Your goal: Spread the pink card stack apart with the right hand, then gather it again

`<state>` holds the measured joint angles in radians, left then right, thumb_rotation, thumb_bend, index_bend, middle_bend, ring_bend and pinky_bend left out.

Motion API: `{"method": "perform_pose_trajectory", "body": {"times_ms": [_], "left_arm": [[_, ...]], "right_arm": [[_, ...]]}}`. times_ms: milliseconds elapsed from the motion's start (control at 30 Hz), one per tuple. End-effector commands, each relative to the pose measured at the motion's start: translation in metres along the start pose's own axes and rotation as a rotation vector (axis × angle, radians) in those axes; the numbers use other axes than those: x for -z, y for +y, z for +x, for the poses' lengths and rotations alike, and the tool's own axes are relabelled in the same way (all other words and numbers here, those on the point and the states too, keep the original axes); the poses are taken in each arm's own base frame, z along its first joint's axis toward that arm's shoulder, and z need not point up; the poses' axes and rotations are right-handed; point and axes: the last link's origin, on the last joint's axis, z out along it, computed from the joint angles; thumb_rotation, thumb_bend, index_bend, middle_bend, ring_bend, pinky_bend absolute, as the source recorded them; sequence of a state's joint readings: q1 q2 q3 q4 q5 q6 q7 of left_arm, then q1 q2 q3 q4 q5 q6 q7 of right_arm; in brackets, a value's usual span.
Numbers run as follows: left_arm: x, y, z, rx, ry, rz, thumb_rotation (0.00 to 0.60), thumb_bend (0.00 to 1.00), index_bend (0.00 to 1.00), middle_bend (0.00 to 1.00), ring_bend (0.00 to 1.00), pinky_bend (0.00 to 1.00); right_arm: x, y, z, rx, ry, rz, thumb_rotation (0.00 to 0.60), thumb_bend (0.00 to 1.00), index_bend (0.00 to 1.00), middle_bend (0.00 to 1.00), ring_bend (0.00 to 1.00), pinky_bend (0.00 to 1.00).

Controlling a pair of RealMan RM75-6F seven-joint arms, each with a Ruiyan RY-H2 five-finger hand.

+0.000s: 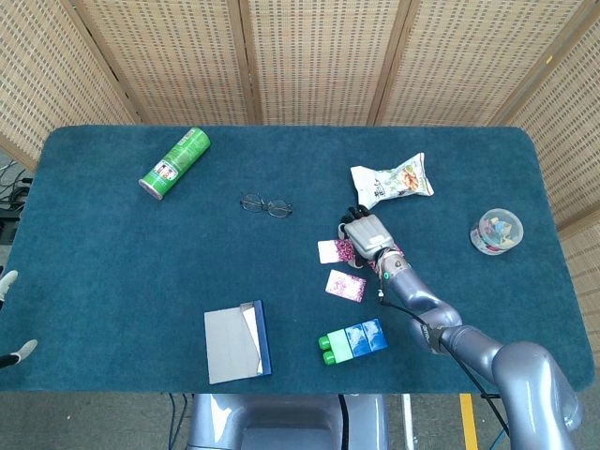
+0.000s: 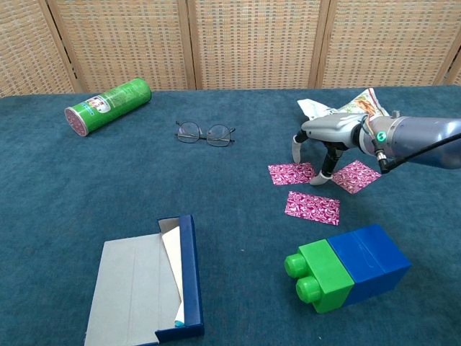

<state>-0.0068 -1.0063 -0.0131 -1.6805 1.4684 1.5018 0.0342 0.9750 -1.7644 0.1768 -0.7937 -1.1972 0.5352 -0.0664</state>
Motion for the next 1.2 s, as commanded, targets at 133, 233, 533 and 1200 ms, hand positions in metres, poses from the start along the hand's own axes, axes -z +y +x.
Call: {"method": "perform_pose_trajectory", "body": {"times_ms": [133, 233, 533, 1200], "left_arm": [[0.000, 0.000, 0.000, 0.000, -0.002, 0.001, 0.600, 0.12, 0.00, 0.00, 0.00, 0.00], [0.000, -0.001, -0.001, 0.000, -0.001, 0.002, 0.600, 0.12, 0.00, 0.00, 0.00, 0.00], [0.000, -0.001, -0.001, 0.001, -0.003, 0.002, 0.600, 0.12, 0.00, 0.00, 0.00, 0.00], [0.000, -0.001, 0.000, 0.001, 0.003, -0.001, 0.600, 0.12, 0.00, 0.00, 0.00, 0.00]], "right_arm": [[-0.001, 0.001, -0.001, 0.002, -0.004, -0.005, 0.600, 0.29, 0.38, 0.20, 0.00, 0.00], [-0.001, 0.001, -0.002, -0.001, -0.004, -0.008, 0.600, 0.33, 0.41, 0.20, 0.00, 0.00], [-0.001, 0.003, 0.000, -0.007, 0.003, -0.010, 0.600, 0.36, 0.43, 0.21, 0.00, 0.00], [0.018, 0.023, 0.019, -0.030, 0.047, -0.002, 0.600, 0.38, 0.44, 0.21, 0.00, 0.00]]}}
